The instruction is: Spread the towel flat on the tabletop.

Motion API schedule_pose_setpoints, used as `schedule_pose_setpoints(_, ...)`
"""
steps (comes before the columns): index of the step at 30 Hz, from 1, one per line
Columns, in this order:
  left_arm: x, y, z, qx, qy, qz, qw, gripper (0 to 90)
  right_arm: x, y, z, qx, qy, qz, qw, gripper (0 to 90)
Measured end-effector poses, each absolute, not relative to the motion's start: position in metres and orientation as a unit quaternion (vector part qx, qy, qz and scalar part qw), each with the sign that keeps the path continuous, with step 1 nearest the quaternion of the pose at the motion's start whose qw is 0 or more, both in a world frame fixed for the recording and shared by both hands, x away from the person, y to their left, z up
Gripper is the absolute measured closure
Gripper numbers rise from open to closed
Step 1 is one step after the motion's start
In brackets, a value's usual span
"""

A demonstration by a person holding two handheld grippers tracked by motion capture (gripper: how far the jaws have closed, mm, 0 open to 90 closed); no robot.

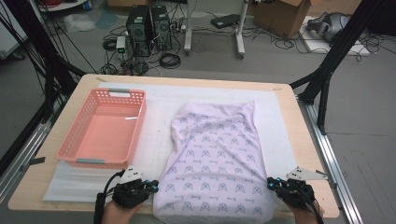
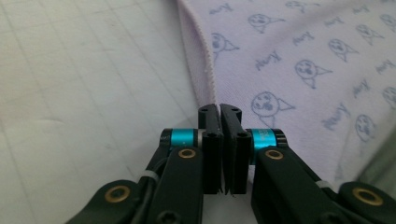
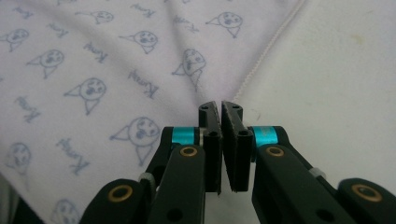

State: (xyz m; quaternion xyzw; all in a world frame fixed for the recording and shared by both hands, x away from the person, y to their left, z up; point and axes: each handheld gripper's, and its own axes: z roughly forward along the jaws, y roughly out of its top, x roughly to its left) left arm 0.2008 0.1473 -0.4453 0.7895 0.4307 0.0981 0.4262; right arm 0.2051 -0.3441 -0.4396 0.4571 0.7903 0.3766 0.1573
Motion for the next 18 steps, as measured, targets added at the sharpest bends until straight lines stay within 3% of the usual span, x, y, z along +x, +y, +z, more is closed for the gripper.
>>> schedule_pose_setpoints(2,0.205,0.148,-0.445,0.781,0.432,0.100,0.440,58.8,0.207,-0.343,-0.439,0.462,0.783,0.385,0.159,69.4)
schedule_pose_setpoints(5,0.219,0.144,-0.448,0.776,0.431,0.101,0.450,52.8,0.214,-0.341,-0.440,0.473,0.770,0.394,0.170,62.0)
schedule_pose_setpoints(9,0.241,0.129,-0.447,0.775,0.425,0.109,0.454,52.2,0.225,-0.334,-0.443,0.475,0.770,0.377,0.200,58.1)
schedule_pose_setpoints(13,0.267,0.117,-0.448,0.773,0.434,0.106,0.450,52.8,0.237,-0.333,-0.448,0.491,0.757,0.384,0.196,57.2)
schedule_pose_setpoints(16,0.280,0.109,-0.451,0.778,0.436,0.104,0.440,55.8,0.243,-0.331,-0.451,0.496,0.757,0.378,0.197,63.3)
schedule_pose_setpoints(18,0.281,0.108,-0.452,0.776,0.441,0.116,0.436,67.5,0.244,-0.331,-0.451,0.493,0.759,0.375,0.202,73.9)
